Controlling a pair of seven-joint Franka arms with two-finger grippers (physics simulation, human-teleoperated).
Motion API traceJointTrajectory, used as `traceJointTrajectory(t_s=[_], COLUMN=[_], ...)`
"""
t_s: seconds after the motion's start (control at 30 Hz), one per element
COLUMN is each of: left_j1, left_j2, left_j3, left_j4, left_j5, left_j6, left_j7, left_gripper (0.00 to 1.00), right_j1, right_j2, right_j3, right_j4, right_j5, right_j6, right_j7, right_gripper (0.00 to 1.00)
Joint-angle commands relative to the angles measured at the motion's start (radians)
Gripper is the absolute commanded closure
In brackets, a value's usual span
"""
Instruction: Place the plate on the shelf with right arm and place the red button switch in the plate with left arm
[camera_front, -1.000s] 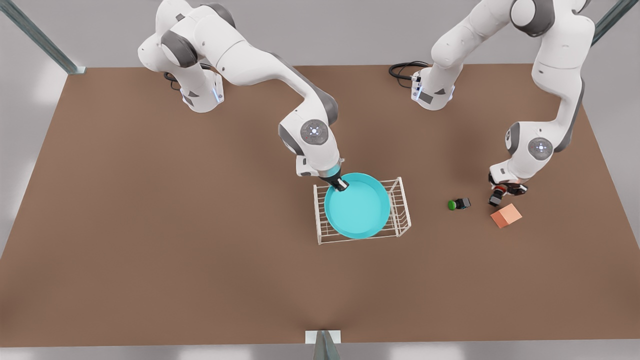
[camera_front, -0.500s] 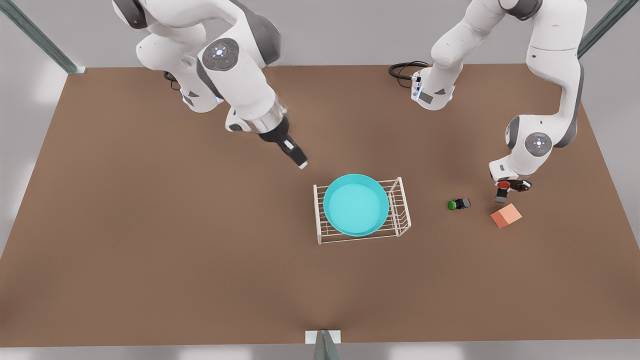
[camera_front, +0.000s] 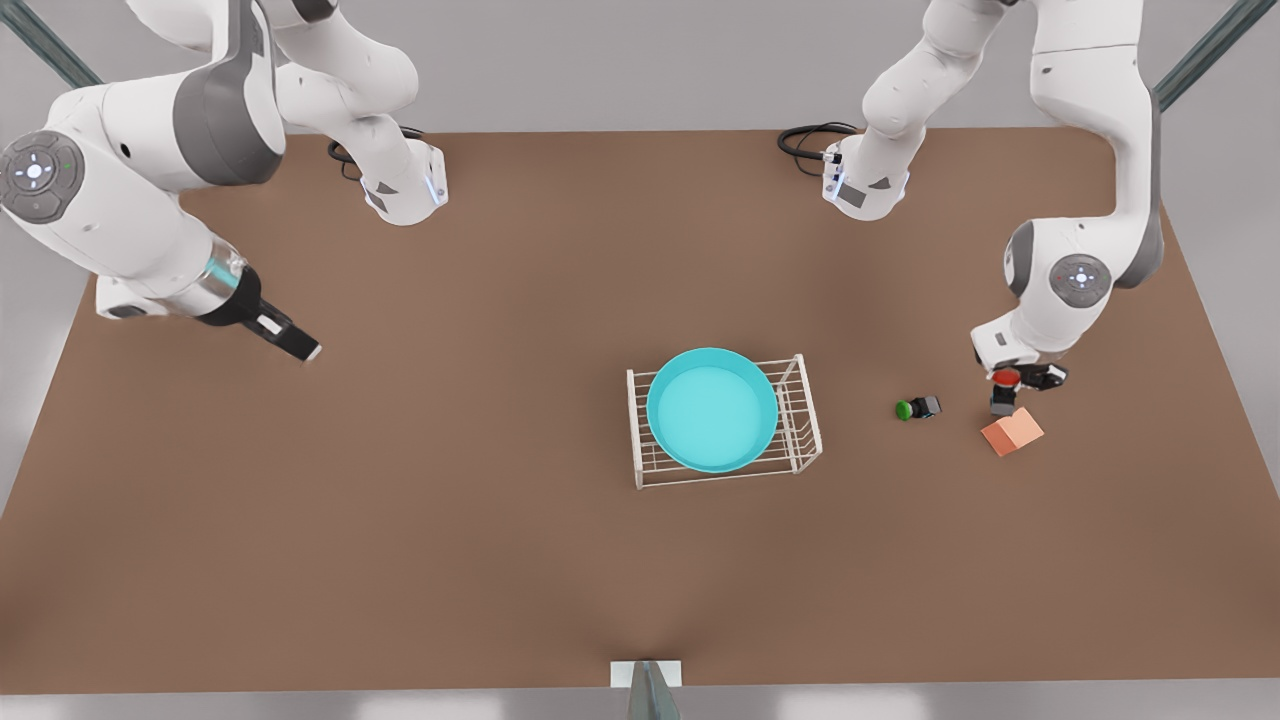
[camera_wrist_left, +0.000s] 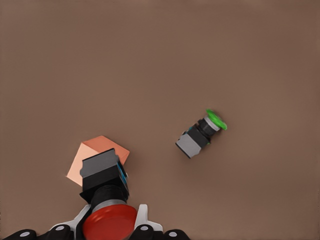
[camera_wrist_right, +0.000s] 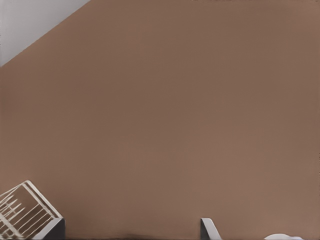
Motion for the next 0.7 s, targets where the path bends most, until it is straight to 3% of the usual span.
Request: traceJointTrajectory(t_s=[0.0, 0.23, 0.67], left_j1=[-0.01, -0.032, -0.262], left_j2=[-0.011, -0.007, 0.103], left_j3=[-0.03, -0.146, -0.147], left_j4=[0.04, 0.226, 0.551], left_j5=[-0.085, -0.198, -0.235], left_j6=[-0.196, -0.4, -0.583], left_j7=[0.002, -0.105, -0.486], left_gripper=[0.54, 0.54, 0.54], right_j1=[-0.002, -0.002, -0.028], right_j2=[-0.002, 0.007, 0.007], right_j3=[0.0, -0.011, -0.024], right_j4=[0.002, 0.022, 0.038], right_j5=[-0.006, -0.043, -0.037], right_j6=[-0.066, -0.06, -0.061], right_j7=[-0.597, -0.576, -0.586], right_gripper=[0.0, 0.0, 0.0])
